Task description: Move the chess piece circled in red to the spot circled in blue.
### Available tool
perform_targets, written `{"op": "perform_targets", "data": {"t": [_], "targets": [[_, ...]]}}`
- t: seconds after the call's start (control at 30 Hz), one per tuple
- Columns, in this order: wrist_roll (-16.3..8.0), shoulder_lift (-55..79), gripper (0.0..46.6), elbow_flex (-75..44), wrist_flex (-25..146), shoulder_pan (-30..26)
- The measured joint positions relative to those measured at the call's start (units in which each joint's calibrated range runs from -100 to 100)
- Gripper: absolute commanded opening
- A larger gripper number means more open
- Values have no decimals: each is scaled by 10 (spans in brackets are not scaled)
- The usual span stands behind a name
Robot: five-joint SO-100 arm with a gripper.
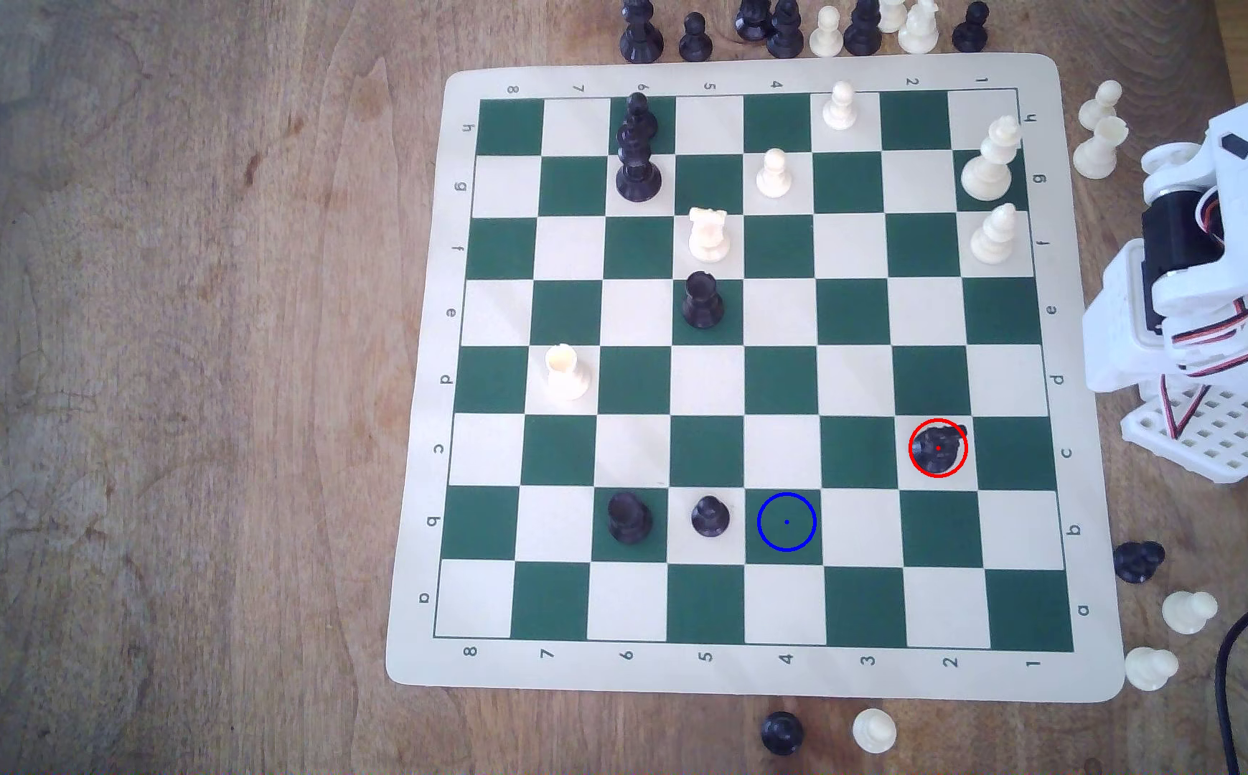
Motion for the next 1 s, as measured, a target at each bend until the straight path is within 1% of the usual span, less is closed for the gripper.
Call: {"op": "perform_targets", "data": {"t": [0.2,0.37,0.43,0.47,0.57,0.63,0.87,0.9,1.0], "targets": [[0,0,35,0,25,0],[0,0,35,0,180,10],[0,1,35,0,261,13],[0,1,35,-2,338,15],[0,1,35,-6,441,21],[0,1,35,-33,612,21],[0,0,35,-136,945,24],[-1,2,34,-163,1031,24],[-2,2,34,-197,1127,27]]}}
